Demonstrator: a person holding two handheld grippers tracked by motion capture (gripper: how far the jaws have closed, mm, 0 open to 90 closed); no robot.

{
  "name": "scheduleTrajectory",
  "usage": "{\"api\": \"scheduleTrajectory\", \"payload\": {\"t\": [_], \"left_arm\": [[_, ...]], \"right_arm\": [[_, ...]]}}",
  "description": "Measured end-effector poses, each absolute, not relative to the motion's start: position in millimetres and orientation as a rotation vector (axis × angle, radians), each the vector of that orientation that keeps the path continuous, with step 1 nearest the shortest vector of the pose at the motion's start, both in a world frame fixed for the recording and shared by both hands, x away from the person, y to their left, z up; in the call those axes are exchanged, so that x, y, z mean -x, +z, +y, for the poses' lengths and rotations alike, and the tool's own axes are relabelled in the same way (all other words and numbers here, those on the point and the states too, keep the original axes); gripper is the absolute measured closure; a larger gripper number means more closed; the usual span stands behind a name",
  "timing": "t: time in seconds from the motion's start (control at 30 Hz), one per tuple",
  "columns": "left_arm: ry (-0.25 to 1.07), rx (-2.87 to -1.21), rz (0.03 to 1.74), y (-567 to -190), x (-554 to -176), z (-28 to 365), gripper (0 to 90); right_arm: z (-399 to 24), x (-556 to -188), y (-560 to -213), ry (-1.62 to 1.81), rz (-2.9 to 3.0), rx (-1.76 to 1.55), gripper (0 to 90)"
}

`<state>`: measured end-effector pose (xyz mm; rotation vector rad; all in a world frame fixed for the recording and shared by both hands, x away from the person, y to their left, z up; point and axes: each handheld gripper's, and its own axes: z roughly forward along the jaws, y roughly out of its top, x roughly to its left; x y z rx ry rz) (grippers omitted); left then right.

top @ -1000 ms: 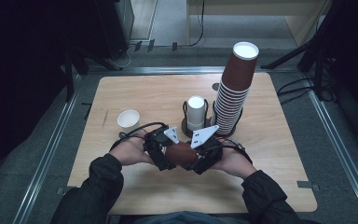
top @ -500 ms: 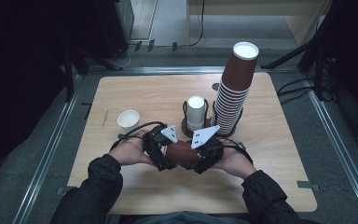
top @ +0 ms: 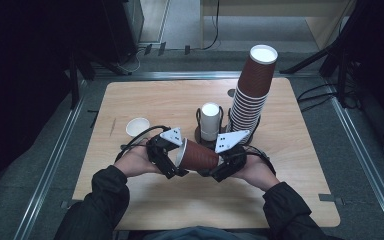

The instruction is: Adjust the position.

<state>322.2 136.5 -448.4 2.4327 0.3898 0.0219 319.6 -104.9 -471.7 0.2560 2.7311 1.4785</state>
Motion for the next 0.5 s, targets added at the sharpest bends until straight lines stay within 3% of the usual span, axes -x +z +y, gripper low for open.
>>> {"api": "scheduleTrajectory", "payload": {"t": [0.5], "left_arm": [[-0.027, -2.309, 0.399, -443.5, -321.6, 136.7, 0.0]], "right_arm": [[-104.8, -319.2, -477.4, 1.571, 2.711, -0.243, 19.7]]}}
